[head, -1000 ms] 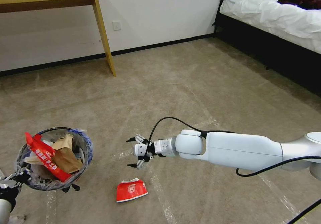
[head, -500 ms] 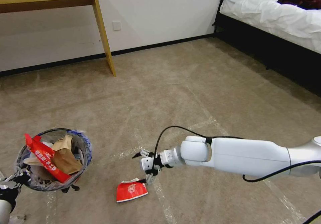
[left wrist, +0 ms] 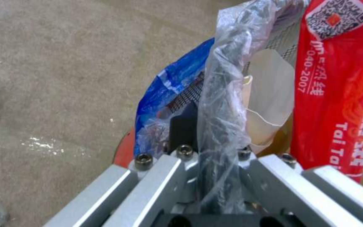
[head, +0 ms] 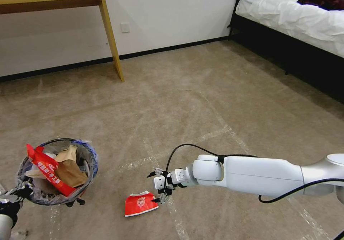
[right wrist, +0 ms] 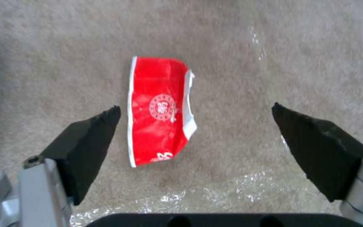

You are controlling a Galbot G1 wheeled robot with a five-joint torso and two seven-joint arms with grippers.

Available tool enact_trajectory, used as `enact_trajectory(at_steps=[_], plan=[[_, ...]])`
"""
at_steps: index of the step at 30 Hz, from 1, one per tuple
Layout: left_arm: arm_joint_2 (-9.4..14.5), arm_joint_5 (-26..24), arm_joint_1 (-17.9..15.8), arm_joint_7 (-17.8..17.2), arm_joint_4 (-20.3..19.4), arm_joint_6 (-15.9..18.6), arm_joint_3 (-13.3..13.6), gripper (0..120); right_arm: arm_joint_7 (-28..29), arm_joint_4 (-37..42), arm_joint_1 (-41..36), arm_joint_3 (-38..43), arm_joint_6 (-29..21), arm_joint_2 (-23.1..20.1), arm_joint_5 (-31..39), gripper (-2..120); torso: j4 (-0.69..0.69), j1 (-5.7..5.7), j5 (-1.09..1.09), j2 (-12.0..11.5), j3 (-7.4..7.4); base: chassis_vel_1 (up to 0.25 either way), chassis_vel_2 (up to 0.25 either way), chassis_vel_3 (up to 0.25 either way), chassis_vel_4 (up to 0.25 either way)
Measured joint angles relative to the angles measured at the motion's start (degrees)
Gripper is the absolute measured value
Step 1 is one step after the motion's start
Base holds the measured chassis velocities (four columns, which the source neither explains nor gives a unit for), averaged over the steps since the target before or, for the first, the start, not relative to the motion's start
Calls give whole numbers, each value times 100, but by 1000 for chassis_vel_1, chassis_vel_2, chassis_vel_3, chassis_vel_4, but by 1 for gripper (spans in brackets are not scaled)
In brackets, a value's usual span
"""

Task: Pick up the trash bin and place the garbage on the floor into it.

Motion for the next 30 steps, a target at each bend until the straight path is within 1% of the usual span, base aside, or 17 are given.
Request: enact_trajectory(at_steps=[2,8,13,26,29,30], plan=[[-19,11,34,0,-15,-3,-1,1,16,-272,-89,18,66,110,-41,91,0,0,0,0,0,0,0,0,0],[-21,14,71,-4,-52,-11,-15,1,30,-656,-281,126,221,292,-128,90,0,0,0,0,0,0,0,0,0],[-23,14,99,-9,-76,-11,-21,1,58,-886,-406,185,315,424,-199,90,0,0,0,0,0,0,0,0,0],[-69,41,112,-13,-91,-17,-19,1,96,-1227,-559,278,609,599,-236,90,0,0,0,0,0,0,0,0,0],[-82,53,122,-15,-116,-18,-19,1,105,-1514,-668,334,803,820,-262,90,0,0,0,0,0,0,0,0,0],[-82,53,122,-15,-116,-18,-19,1,105,-1514,-668,334,803,820,-262,90,0,0,0,0,0,0,0,0,0]])
